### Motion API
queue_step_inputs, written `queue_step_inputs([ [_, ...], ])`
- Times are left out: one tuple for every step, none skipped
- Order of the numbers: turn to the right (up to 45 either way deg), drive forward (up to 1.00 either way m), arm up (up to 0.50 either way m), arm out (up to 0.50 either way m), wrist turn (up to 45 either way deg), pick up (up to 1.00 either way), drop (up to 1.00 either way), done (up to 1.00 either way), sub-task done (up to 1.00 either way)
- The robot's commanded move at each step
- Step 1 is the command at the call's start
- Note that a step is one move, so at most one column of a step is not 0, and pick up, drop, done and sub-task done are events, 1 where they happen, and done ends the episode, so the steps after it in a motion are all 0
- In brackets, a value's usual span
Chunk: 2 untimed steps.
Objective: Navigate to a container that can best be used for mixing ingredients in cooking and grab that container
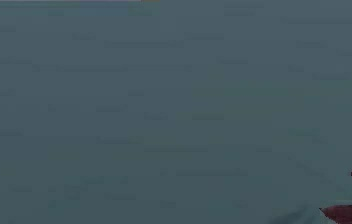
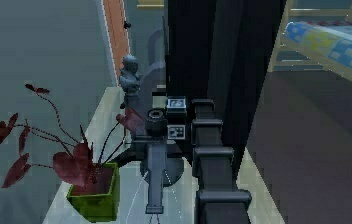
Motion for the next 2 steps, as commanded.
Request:
queue_step_inputs([
  [0.0, 0.0, 0.0, 0.0, 45.0, 0.0, 0.0, 0.0, 0.0],
  [0.0, 0.0, 0.0, 0.0, 45.0, 0.0, 0.0, 0.0, 0.0],
])
